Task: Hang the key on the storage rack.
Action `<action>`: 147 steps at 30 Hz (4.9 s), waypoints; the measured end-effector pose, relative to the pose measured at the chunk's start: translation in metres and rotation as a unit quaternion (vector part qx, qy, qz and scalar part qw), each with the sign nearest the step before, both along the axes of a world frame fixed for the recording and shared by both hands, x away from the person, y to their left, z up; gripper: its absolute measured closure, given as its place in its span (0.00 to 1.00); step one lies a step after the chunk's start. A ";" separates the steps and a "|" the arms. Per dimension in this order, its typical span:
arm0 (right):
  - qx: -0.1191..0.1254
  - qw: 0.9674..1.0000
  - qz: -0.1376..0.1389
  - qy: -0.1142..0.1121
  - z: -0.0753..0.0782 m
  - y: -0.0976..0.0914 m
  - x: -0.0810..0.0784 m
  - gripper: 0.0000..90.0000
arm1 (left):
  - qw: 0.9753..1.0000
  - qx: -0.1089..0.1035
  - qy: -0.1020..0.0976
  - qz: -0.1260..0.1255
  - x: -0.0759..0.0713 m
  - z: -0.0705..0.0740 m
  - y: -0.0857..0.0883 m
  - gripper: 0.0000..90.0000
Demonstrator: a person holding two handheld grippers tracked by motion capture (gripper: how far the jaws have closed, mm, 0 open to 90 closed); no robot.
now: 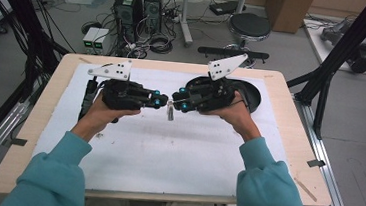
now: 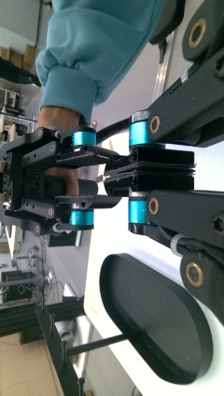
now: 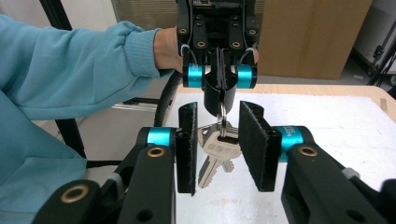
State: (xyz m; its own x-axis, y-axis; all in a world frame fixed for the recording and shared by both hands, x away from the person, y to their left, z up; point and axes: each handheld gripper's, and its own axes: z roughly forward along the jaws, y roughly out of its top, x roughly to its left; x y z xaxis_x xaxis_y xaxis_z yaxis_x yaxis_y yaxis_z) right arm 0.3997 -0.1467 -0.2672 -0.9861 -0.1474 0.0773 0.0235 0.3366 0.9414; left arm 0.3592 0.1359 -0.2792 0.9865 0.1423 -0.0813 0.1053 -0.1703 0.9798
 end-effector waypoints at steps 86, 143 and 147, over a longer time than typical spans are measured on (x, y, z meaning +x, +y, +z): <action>-0.091 0.948 -0.304 -0.024 0.068 -0.138 0.086 0.99 | 0.943 -0.040 -0.061 0.324 -0.078 -0.146 0.139 0.02; -0.200 0.911 -0.362 -0.010 0.009 -0.107 0.143 0.98 | 0.927 -0.071 -0.073 0.360 -0.086 -0.178 0.146 0.02; -0.198 0.910 -0.365 -0.010 0.006 -0.106 0.144 0.98 | 0.927 -0.072 -0.073 0.360 -0.086 -0.178 0.146 0.02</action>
State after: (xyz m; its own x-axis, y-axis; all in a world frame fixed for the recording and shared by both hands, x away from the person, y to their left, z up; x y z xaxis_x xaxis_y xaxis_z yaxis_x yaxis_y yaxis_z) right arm 0.5436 -0.2525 -0.2610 -0.8113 0.5834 -0.0375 0.3612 0.5507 0.7525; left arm 0.2730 0.2816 -0.4568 0.6422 0.7662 -0.0230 0.0052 0.0257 0.9997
